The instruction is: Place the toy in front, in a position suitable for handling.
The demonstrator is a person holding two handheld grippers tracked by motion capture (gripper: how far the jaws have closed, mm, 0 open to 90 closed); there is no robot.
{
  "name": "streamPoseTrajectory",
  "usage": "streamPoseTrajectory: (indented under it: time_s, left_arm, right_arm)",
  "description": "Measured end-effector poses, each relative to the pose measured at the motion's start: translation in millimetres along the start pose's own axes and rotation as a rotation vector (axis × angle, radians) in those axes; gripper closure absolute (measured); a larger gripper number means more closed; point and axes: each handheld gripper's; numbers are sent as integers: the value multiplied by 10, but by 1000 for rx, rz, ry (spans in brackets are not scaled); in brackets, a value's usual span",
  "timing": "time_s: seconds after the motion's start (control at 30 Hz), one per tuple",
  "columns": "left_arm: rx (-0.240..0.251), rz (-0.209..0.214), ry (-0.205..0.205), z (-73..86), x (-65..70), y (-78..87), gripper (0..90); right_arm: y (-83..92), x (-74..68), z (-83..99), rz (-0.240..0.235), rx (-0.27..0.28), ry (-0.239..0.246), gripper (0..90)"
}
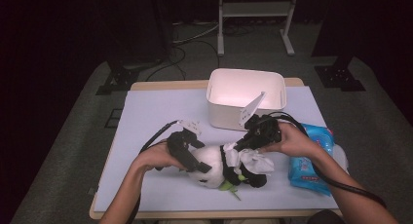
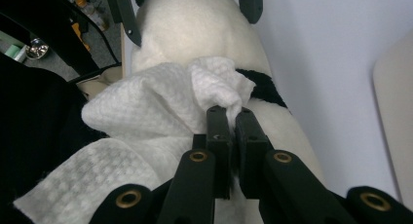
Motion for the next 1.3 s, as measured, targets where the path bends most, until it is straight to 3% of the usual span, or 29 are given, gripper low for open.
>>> streamPoseTrajectory:
  time_s: [0.27,0.5,0.63,0.87,1.13,1.3]
  left_arm:
    - [-21,17,-11,8,4,-143,0]
    - [-14,-13,-39,11,28,-103,166]
    - [17,-44,-71,-34,51,-30,235]
    - [33,-83,-148,-189,100,38,250]
    - [34,-166,-237,-332,123,110,255]
    - [42,-176,-268,-326,102,91,255]
  right_arm:
    - [-20,-33,18,-11,-4,-3,861]
    - [-15,-29,29,-8,7,-7,860]
    - [54,-6,17,6,24,-7,859]
    - [189,24,-5,42,38,-5,858]
    - [312,165,-10,78,68,-42,858]
    - [285,277,33,78,72,-80,858]
Point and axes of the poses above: each handheld gripper's, and its own axes: y roughly backward along the jaws, z roughly out of its underside, x roughly to its right, and after that the axes turned 3 degrees about z, right-handed
